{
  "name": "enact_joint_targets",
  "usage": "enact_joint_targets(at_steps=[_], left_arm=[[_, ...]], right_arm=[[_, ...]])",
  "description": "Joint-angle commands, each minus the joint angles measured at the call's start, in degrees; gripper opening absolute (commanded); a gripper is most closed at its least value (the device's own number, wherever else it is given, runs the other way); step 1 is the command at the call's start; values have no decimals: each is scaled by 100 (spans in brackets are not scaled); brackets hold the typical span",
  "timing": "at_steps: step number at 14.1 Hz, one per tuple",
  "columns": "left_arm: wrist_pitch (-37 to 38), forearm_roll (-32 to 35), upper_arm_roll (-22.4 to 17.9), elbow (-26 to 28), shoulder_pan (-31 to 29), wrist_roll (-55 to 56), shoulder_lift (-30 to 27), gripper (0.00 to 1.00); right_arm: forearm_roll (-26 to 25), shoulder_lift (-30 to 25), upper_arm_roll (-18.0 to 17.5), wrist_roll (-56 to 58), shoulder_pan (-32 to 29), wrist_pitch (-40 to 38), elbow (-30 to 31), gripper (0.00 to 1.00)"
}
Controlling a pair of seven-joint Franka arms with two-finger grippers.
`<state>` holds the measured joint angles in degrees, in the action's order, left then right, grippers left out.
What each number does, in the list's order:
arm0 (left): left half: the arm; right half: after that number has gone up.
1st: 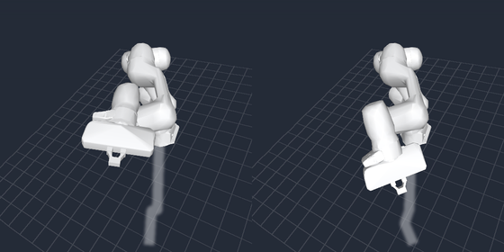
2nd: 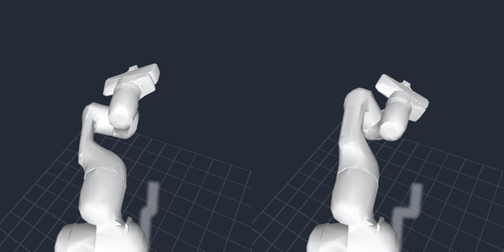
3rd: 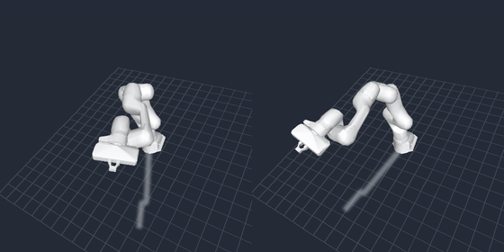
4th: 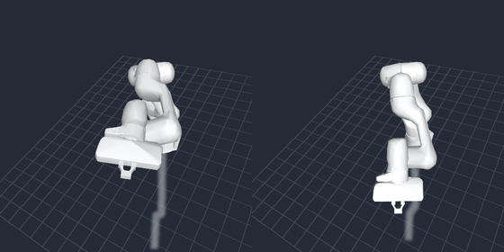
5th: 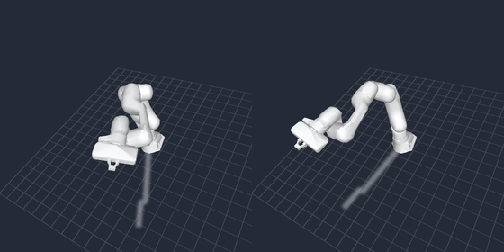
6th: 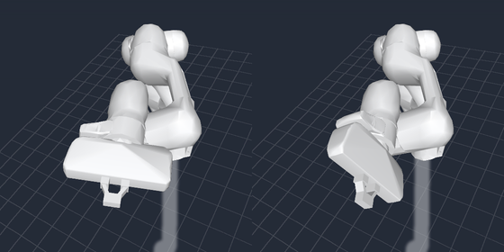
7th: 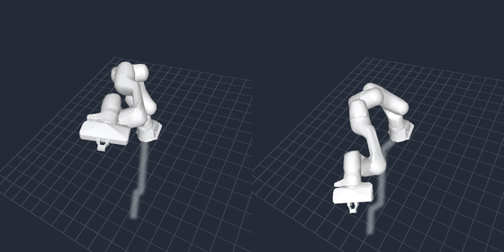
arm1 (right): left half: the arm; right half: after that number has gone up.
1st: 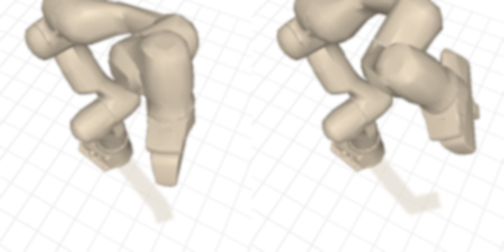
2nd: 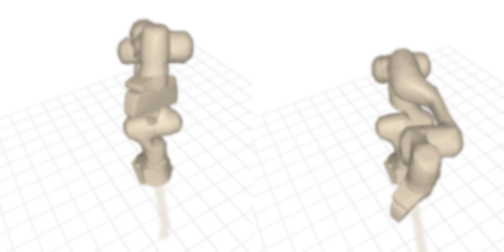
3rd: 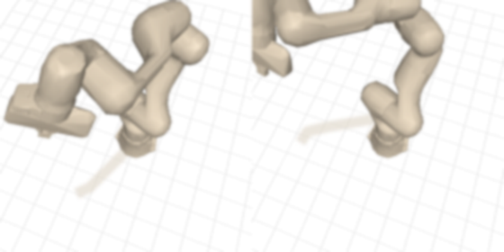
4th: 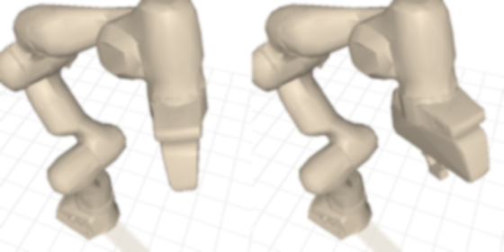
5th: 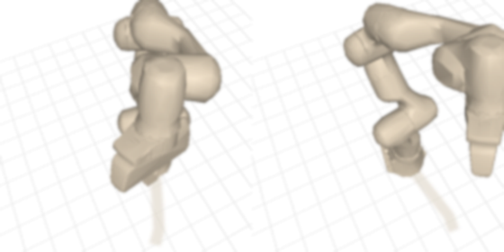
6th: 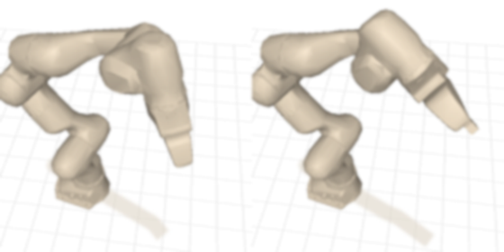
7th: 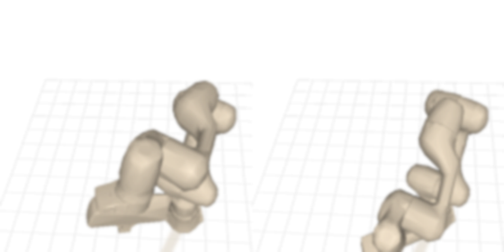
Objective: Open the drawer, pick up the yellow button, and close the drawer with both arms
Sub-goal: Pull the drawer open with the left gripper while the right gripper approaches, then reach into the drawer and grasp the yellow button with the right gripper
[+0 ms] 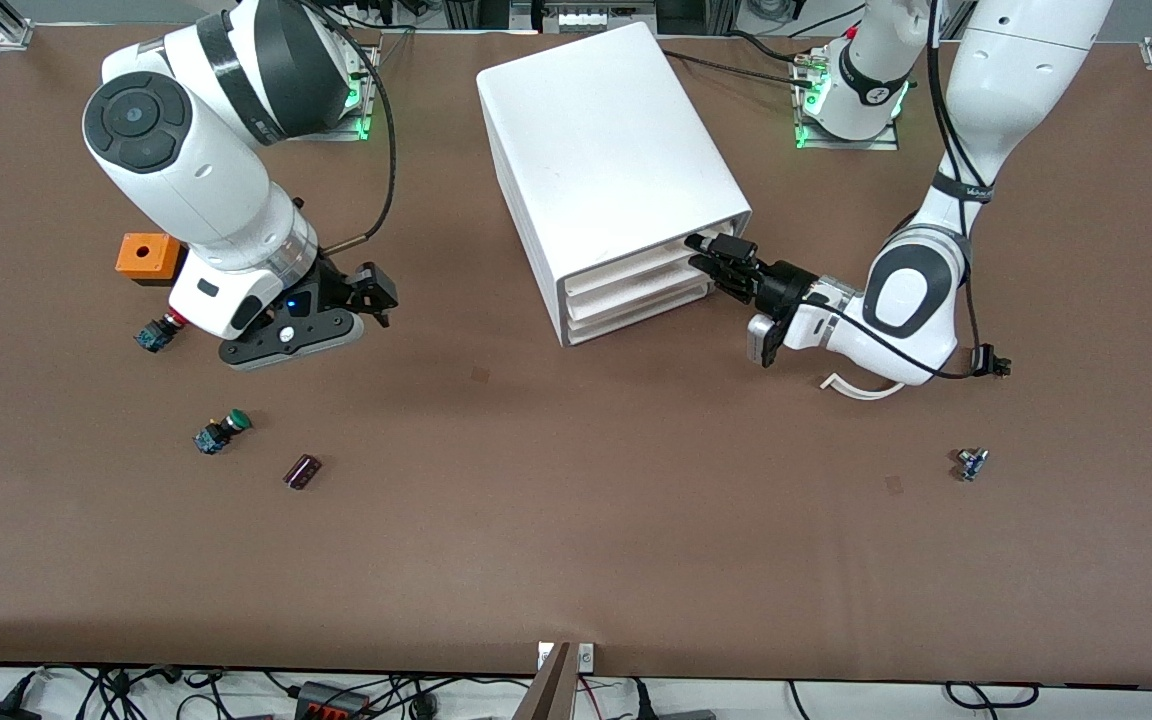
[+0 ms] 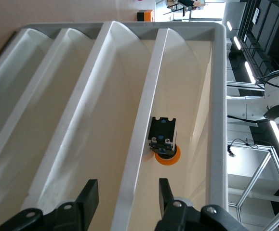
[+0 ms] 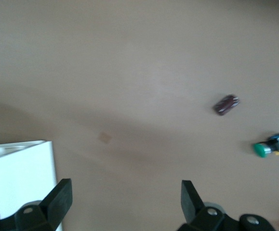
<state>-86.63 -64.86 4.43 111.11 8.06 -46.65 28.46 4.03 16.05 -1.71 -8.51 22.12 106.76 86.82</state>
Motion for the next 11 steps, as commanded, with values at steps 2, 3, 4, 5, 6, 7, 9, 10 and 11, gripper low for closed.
enact_joint_targets(at_steps=[2,3,4,5,6,7,9,10,11], left_arm=[[-30,-141,76,43,-24,-230,37,24],[-39,-141,76,25,-15,-404,81,14],[-39,-150,76,8,-15,-563,133,9],[-47,-141,76,-10,-23,-625,143,7],[-47,-141,76,-28,-41,-634,169,5],[-47,-132,76,-54,-41,-626,169,4],[-47,-89,59,-203,-85,-600,178,4],[-56,-80,6,-325,-94,-556,204,4],[-56,-71,-29,-422,-102,-547,248,4]], right_arm=[[520,222,39,-203,195,213,-244,100],[520,275,39,-264,239,222,-331,100],[520,380,39,-334,309,222,-428,100],[520,442,39,-431,388,222,-507,100],[520,547,39,-571,459,222,-595,100],[512,618,39,-738,564,231,-692,100],[503,820,48,-1238,749,231,-981,100],[503,942,48,-1423,837,231,-1157,100],[503,1066,48,-1460,907,257,-1315,100]])
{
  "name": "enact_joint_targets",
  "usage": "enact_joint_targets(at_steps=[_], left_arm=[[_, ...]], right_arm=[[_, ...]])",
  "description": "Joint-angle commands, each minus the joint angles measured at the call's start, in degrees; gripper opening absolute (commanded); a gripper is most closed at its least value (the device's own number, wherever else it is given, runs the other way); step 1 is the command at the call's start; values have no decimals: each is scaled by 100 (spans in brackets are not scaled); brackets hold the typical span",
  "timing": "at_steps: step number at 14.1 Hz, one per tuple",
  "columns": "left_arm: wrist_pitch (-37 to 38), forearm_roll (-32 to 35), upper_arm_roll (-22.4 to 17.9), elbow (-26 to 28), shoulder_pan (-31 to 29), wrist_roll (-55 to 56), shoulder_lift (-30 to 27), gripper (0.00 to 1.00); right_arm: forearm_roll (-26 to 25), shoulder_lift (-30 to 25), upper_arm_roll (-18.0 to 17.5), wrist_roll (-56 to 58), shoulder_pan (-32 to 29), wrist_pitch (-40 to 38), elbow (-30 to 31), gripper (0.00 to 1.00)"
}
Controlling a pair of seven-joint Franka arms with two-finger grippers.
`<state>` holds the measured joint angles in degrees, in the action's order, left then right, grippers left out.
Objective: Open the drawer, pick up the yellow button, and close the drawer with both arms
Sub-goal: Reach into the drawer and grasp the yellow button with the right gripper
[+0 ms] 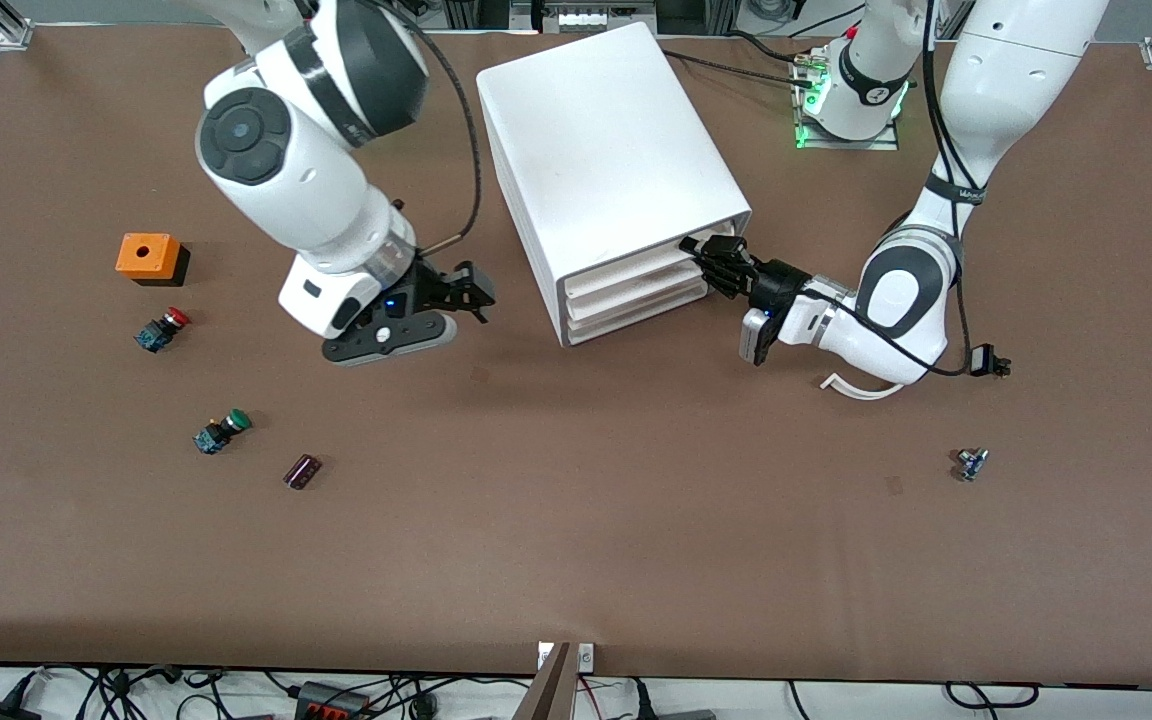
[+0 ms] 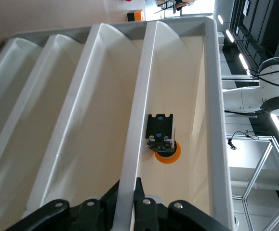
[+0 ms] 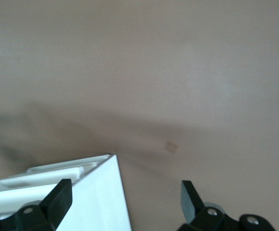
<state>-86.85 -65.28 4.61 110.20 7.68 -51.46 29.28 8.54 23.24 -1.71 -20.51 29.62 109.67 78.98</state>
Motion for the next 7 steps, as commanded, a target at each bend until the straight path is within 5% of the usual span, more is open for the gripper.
enact_joint_targets(at_steps=[1,7], left_arm=[[-43,-20,-109,-429,-83,-66,244,4],[-43,306,-549,-1368,-109,75,762,4]], right_arm=[[51,435,48,-260,228,71,-611,100],[-89,752,92,-287,869,748,-647,100]])
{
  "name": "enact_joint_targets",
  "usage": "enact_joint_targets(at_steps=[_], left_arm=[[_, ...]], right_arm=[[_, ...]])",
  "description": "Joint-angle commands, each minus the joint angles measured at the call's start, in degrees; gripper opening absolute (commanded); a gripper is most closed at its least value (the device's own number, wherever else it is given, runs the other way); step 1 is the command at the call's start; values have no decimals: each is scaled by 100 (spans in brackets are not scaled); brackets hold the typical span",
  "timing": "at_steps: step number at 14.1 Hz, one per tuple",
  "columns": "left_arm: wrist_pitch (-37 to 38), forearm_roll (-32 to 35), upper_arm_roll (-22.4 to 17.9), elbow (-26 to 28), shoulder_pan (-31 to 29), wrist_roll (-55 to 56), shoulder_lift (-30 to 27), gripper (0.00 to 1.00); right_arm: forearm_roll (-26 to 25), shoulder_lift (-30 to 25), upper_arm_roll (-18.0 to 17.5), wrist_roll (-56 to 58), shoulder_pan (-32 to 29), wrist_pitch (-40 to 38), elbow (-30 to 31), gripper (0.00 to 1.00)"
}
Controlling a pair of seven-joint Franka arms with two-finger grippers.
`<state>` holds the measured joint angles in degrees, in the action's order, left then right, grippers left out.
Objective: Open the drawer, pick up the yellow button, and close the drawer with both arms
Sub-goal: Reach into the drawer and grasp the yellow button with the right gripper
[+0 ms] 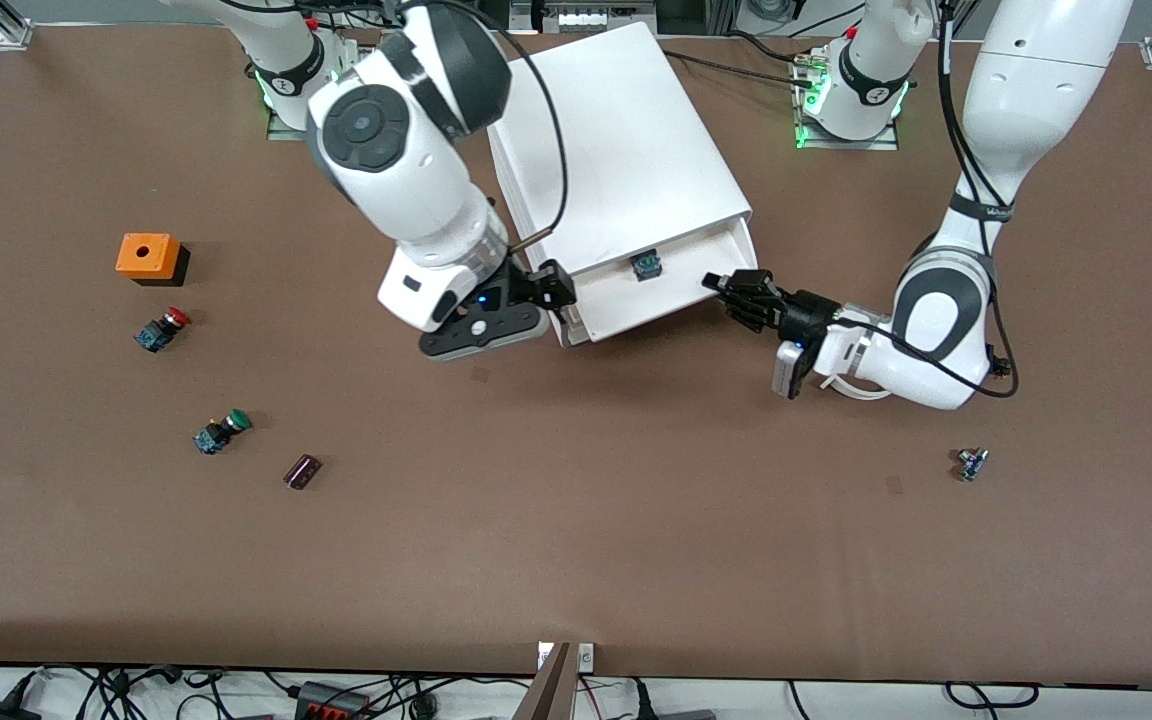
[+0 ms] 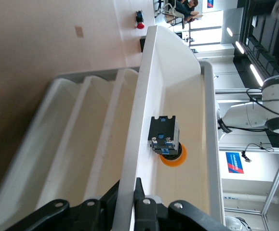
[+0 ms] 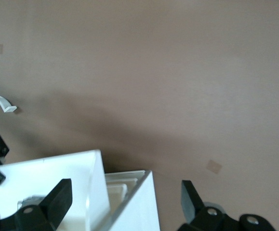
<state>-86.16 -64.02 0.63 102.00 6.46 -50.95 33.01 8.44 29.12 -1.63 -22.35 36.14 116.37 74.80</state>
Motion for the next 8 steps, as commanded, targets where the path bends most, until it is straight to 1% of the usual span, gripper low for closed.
enact_joint_targets(at_steps=[1,5,7,8], left_arm=[[-112,197,-168,-689,-48,41,460,4],[-112,399,-247,-1200,-83,331,663,4],[-112,408,-256,-1244,-92,384,672,4],[-103,408,-256,-1253,-101,393,672,4]], right_arm=[[-167,217,84,-198,305,166,-264,100],[-343,524,84,-366,665,360,-633,100],[-378,639,92,-366,823,351,-756,100],[-605,665,92,-366,920,351,-765,100]])
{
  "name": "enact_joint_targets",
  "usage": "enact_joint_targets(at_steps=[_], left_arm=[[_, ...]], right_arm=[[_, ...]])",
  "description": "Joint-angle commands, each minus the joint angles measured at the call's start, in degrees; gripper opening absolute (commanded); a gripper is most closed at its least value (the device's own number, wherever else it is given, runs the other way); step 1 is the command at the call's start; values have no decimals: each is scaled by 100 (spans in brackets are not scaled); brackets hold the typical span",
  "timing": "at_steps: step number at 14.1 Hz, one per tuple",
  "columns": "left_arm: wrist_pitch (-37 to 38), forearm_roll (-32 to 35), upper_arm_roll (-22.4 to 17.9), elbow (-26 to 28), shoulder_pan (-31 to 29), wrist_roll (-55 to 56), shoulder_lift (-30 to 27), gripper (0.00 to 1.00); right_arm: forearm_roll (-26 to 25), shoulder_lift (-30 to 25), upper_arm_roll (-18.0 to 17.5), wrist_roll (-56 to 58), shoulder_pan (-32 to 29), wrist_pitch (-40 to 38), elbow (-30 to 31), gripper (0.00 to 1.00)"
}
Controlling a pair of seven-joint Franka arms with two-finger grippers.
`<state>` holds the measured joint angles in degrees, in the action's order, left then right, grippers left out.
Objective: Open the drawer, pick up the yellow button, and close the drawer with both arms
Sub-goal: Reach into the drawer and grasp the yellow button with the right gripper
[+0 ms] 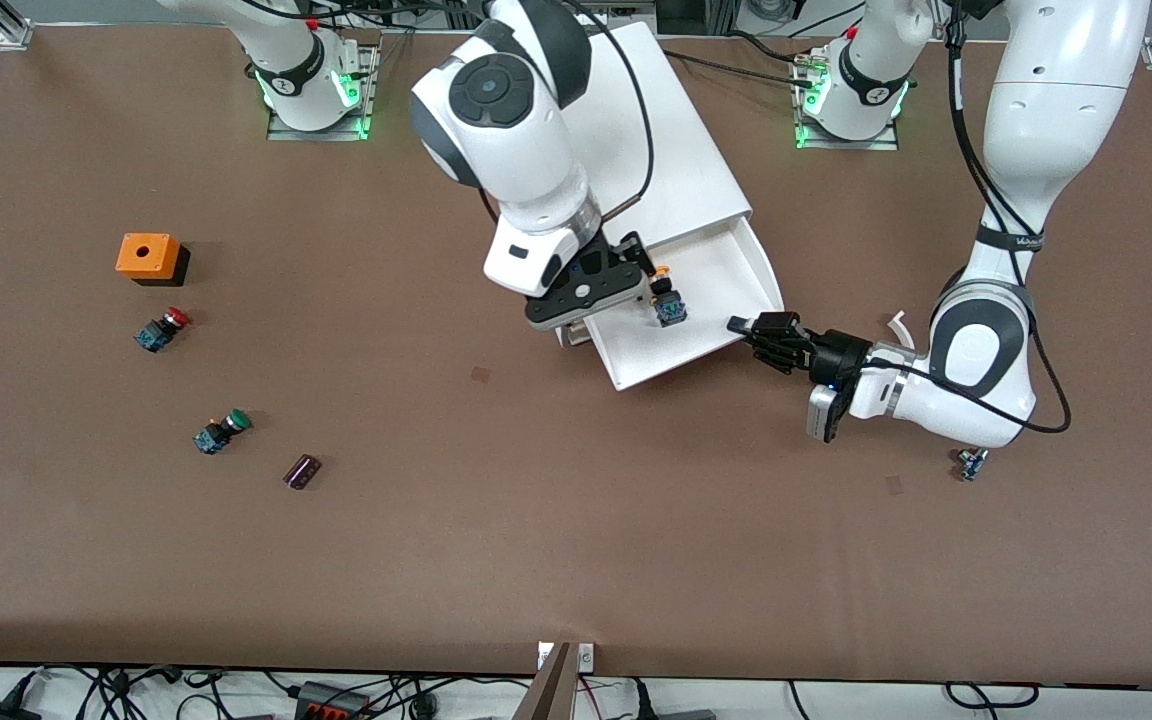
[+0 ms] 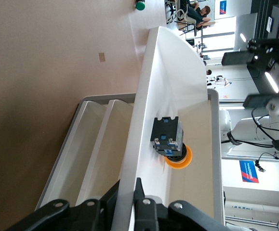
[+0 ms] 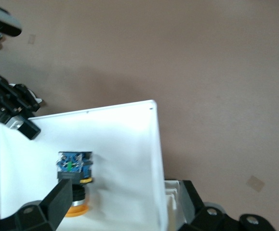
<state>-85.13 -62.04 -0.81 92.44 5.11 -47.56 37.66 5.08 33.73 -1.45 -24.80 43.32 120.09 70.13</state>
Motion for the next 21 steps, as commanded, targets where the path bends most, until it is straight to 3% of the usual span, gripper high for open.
enact_joint_targets(at_steps=[1,2,3,8,10,14,21], left_arm=[[-214,210,-121,-322,34,88,207,7],[-205,219,-182,-375,0,132,198,37],[-197,288,-182,-375,-9,63,172,99],[-117,376,-375,-375,-27,350,-65,100],[-82,1024,-402,-515,-18,929,-355,100],[190,2554,-350,-1411,52,2274,-479,100],[444,2969,-341,-1544,70,2549,-488,100]], right_arm=[[-471,239,66,-121,290,-12,-307,100],[-543,327,75,-130,430,-3,-386,100],[-587,441,75,-130,501,5,-543,100],[-579,723,75,-453,519,557,-747,100],[-579,837,66,-517,519,796,-747,100],[-579,951,66,-525,598,840,-747,100],[-631,1119,75,-525,607,946,-747,97]])
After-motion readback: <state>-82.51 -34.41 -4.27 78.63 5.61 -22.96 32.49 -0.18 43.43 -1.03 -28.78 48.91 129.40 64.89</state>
